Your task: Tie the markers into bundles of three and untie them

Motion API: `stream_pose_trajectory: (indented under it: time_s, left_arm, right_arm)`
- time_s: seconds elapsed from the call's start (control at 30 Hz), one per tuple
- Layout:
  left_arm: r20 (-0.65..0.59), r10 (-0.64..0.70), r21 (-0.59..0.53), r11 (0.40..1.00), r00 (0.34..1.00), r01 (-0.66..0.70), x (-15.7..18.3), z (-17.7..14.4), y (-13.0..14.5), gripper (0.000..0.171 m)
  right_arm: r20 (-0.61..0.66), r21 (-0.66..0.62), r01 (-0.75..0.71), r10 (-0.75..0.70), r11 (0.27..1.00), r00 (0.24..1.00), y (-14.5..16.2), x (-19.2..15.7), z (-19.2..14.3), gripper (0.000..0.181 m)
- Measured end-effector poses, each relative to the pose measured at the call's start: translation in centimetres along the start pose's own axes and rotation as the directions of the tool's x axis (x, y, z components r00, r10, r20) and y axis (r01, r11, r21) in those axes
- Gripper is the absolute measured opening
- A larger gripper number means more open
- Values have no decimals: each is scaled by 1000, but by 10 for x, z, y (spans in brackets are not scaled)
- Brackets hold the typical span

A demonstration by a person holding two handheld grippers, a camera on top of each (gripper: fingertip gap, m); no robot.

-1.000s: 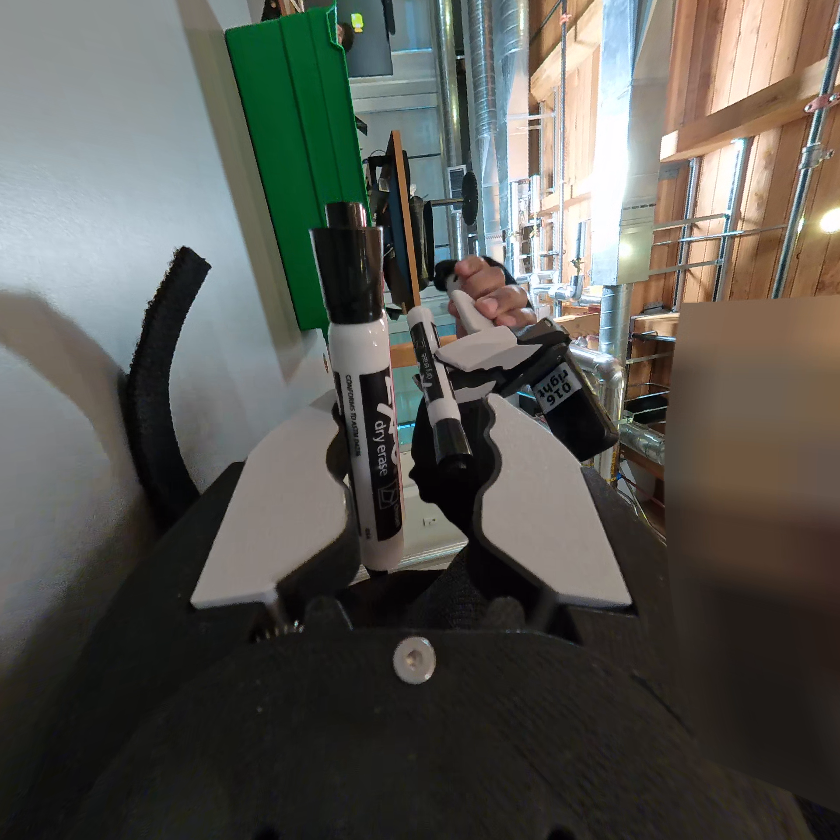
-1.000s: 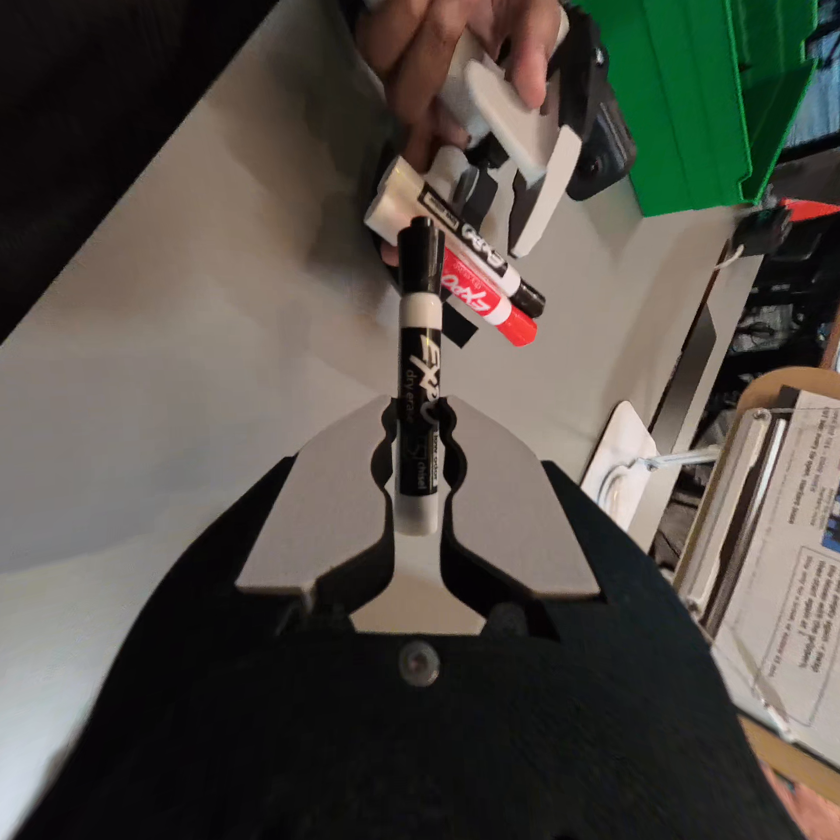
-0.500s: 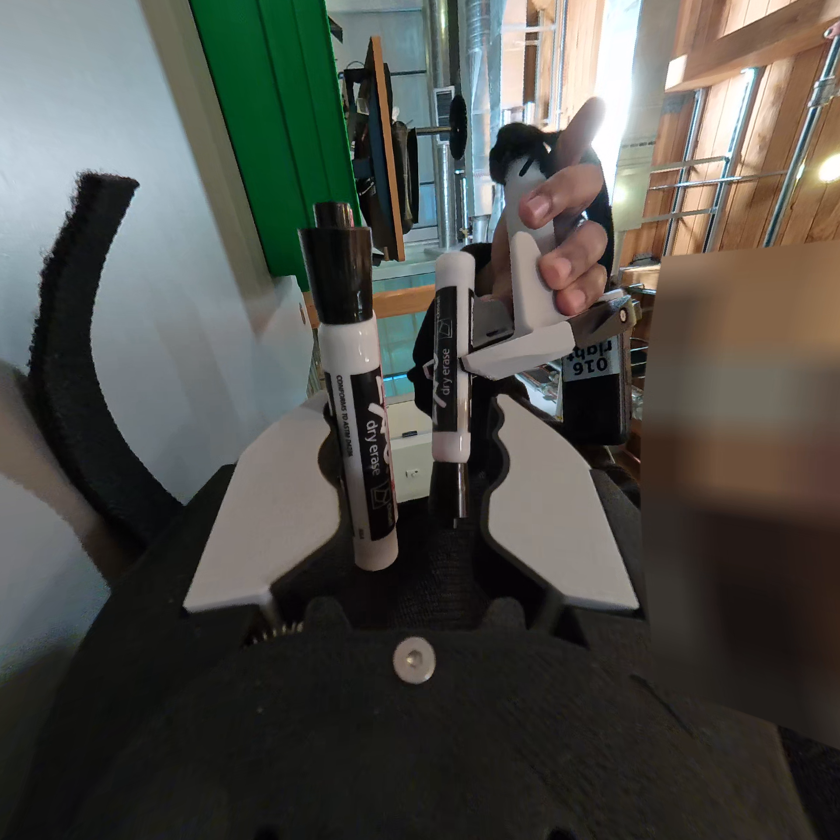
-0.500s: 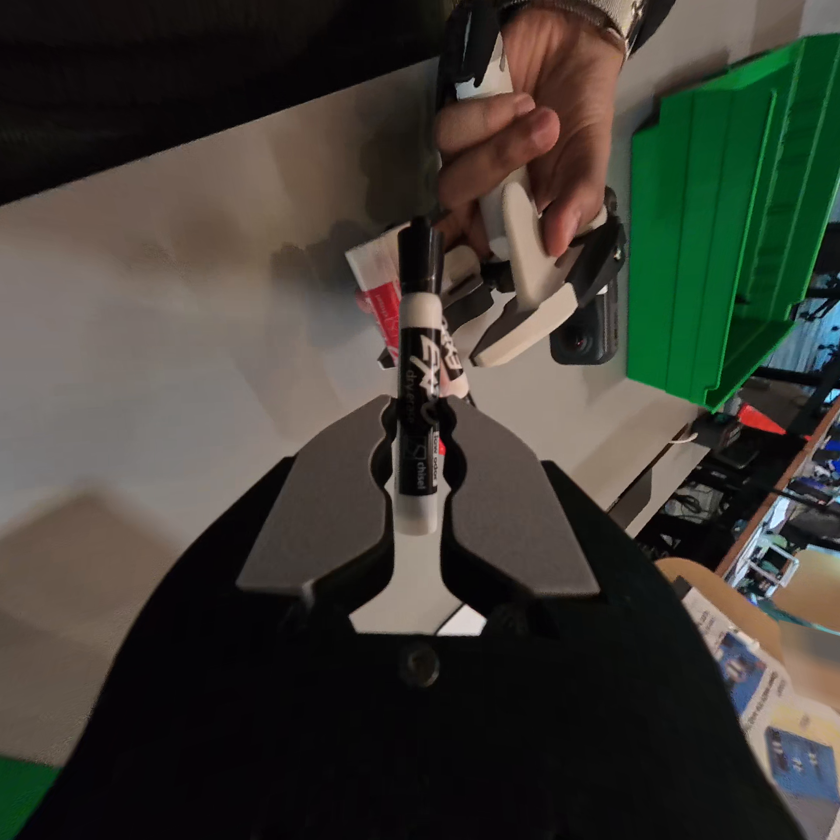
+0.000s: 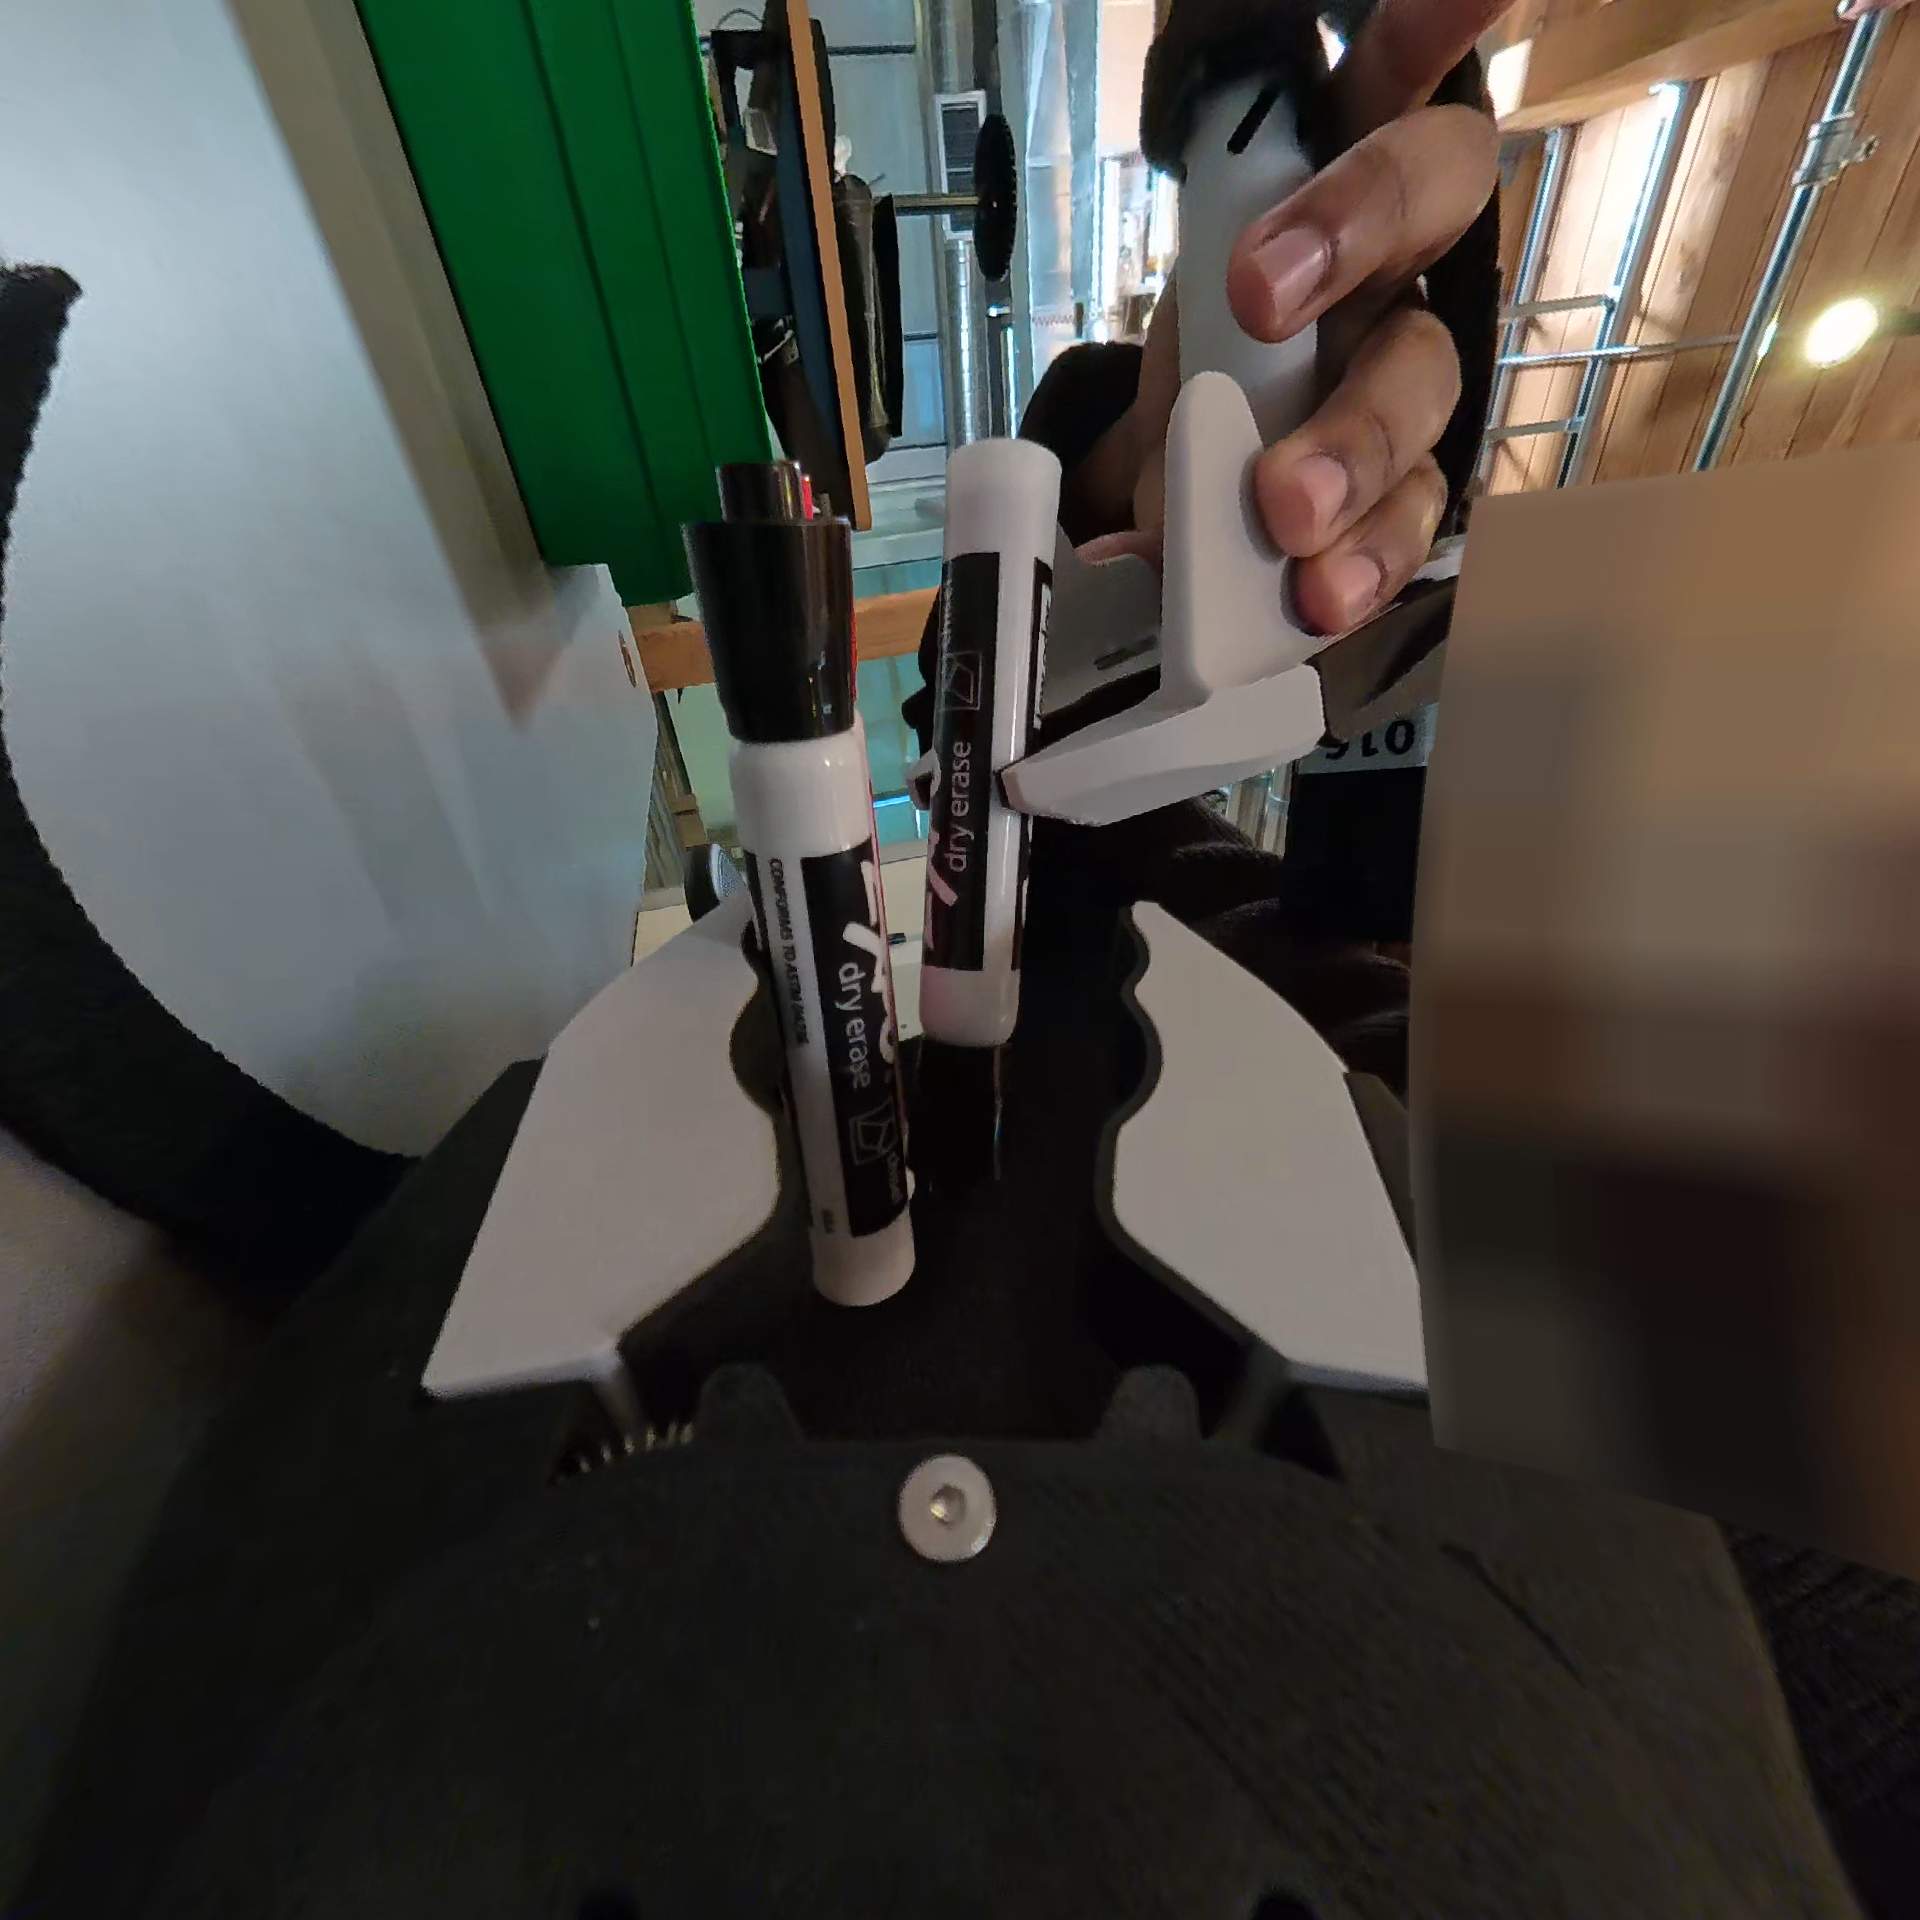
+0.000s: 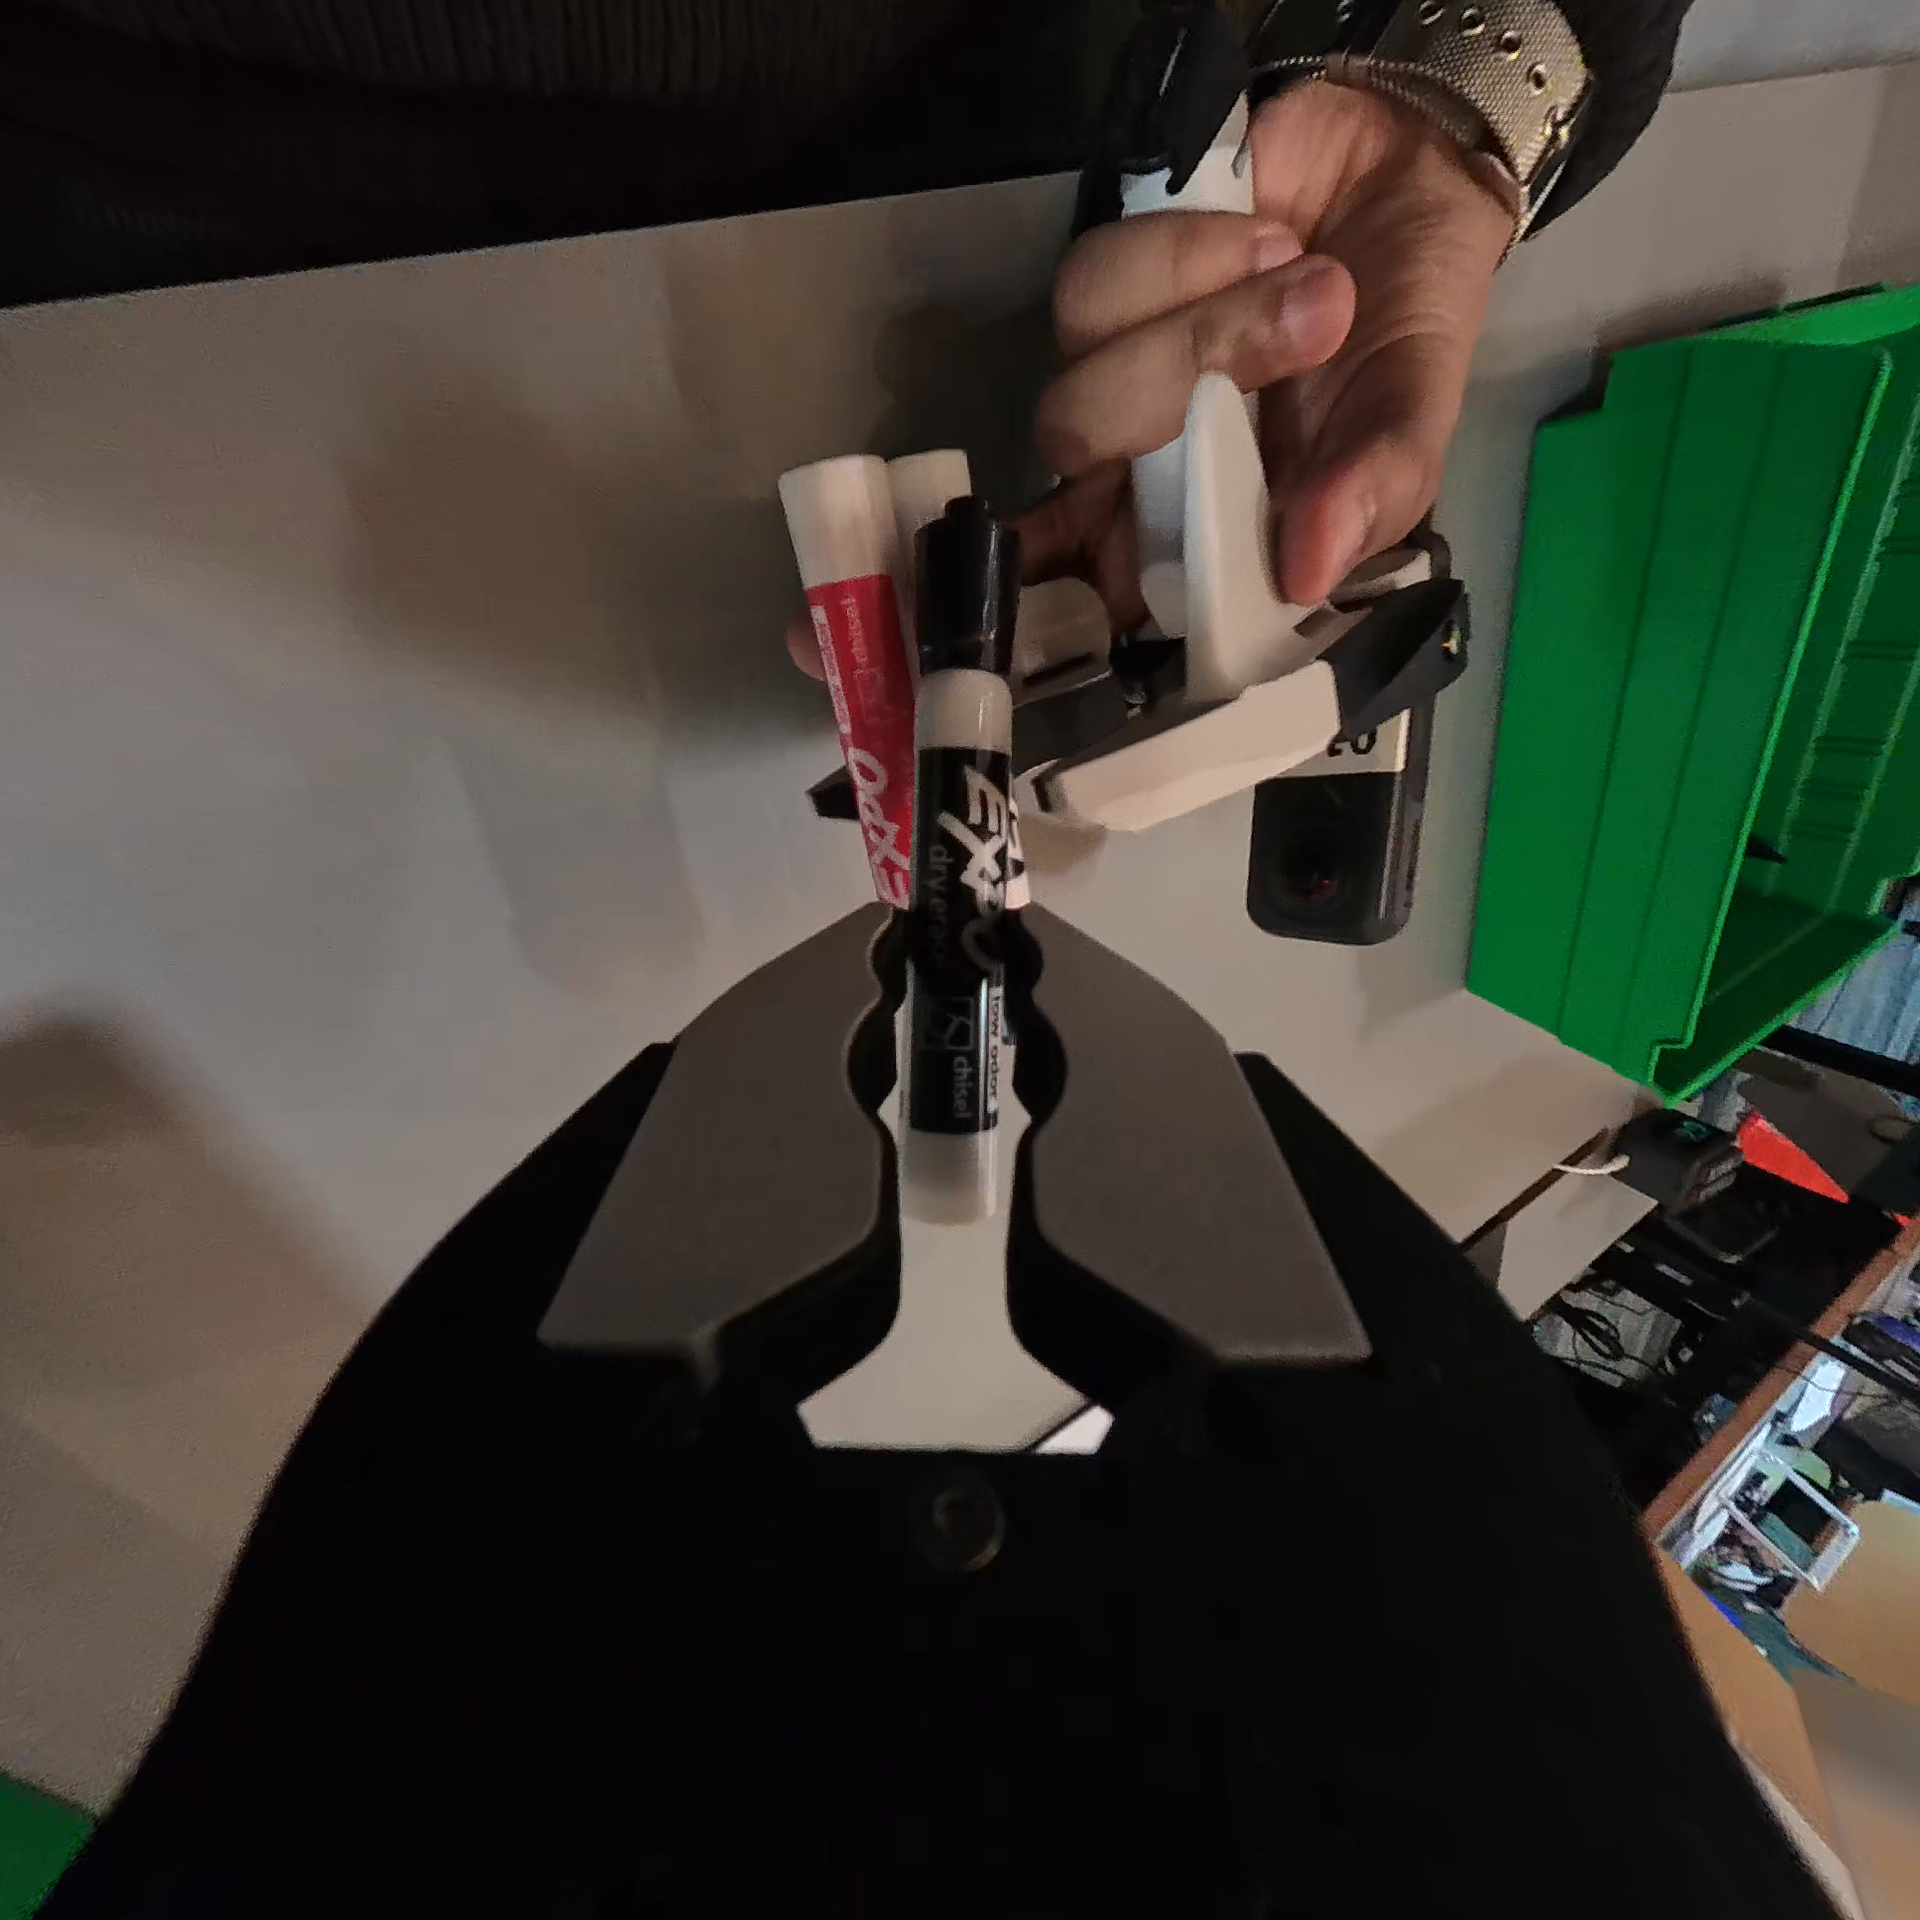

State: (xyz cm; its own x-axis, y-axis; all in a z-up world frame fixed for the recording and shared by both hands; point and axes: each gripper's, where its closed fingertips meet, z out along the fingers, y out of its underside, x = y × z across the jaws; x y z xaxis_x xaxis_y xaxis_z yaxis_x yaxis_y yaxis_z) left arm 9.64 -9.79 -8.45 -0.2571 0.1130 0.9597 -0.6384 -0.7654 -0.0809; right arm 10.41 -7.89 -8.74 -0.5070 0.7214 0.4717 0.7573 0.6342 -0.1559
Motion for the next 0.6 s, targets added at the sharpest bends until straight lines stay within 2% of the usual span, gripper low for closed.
stream_pose_trajectory:
  time_s: [0.6]
  left_arm:
    - [-27,-25,-95,995,999,22,2,5,13,55]
  right_arm:
    - [80,122,30,-40,992,996,-13,0,7,18]
